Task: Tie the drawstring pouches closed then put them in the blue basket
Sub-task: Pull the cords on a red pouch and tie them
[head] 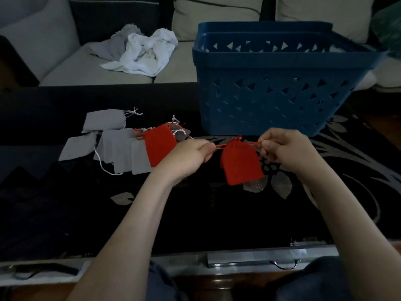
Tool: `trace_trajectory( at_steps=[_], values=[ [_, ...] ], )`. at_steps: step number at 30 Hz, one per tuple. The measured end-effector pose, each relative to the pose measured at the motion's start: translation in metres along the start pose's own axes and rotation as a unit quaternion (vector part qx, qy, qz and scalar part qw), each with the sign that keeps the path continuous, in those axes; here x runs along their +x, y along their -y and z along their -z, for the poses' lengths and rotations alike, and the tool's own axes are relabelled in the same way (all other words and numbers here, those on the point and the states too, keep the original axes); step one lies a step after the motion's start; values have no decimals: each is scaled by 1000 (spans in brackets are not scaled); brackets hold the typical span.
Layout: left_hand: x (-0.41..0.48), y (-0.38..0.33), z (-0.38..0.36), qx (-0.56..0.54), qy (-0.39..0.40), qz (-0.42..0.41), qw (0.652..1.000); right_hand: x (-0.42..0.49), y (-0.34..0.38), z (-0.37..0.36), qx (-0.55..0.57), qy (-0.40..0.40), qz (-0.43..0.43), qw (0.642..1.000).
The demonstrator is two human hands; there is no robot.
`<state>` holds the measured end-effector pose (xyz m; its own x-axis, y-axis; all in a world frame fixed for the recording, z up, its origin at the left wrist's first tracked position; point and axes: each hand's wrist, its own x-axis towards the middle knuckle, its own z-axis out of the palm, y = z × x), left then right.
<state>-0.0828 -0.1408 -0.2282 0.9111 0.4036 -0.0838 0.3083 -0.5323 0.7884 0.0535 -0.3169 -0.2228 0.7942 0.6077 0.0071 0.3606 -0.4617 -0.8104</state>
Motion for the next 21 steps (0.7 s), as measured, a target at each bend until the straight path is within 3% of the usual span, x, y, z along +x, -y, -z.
trace_trajectory(
  at_steps=[4,12,18,21],
  values=[
    [5,7,-3,2,29,7,1000,0,-2,-4,7,-17,2,1000],
    [5,4,-6,9,11,-29,999,-3,9,-8,103,47,54,992],
    [5,1,-9,-14,-9,-39,999,-7,16,-15,112,85,63,988],
    [4,-2,-8,-28,-15,-32,999,-8,17,-19,111,142,63,982]
  ],
)
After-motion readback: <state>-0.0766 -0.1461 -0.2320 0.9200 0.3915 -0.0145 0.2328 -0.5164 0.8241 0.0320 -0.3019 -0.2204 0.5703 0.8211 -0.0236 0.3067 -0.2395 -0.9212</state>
